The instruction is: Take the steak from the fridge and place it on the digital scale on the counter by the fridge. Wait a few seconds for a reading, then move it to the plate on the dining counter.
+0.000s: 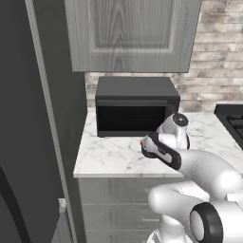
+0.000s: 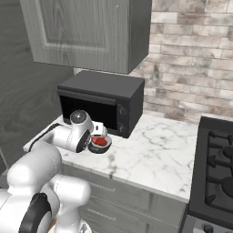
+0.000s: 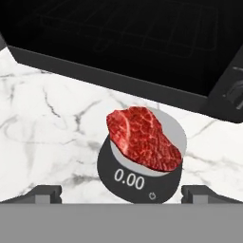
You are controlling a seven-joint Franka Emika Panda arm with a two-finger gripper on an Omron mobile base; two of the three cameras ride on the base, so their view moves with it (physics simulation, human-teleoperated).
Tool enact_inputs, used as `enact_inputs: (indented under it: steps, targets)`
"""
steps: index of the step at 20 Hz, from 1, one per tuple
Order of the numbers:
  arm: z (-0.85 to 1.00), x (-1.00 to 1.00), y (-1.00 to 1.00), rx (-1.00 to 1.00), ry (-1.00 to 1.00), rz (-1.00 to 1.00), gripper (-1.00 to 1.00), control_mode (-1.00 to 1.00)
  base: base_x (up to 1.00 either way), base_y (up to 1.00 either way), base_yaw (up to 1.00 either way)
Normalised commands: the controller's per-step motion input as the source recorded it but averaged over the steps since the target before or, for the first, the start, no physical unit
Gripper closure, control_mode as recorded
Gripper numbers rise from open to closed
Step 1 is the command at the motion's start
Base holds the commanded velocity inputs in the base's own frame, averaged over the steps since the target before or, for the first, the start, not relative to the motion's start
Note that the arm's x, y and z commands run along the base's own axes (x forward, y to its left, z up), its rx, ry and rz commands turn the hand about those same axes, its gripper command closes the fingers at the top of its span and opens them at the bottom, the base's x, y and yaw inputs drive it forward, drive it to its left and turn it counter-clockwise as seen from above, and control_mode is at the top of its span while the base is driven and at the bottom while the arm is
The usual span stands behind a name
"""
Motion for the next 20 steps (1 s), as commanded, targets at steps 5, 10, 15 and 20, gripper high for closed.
enact_inputs:
  steps: [5, 10, 15, 20]
  targets:
    - [-0.10, 0.21, -0.10, -0.01, 0.07, 0.00, -1.00, -1.00, 0.00, 0.00, 0.00]
    - [-0.06, 0.05, -0.19, 0.00, 0.03, 0.02, -1.00, -1.00, 0.00, 0.00, 0.00]
    - [-0.08, 0.02, -0.14, 0.00, 0.01, 0.06, -1.00, -1.00, 0.00, 0.00, 0.00]
    - [-0.02, 0.02, -0.02, 0.00, 0.00, 0.08, -1.00, -1.00, 0.00, 0.00, 0.00]
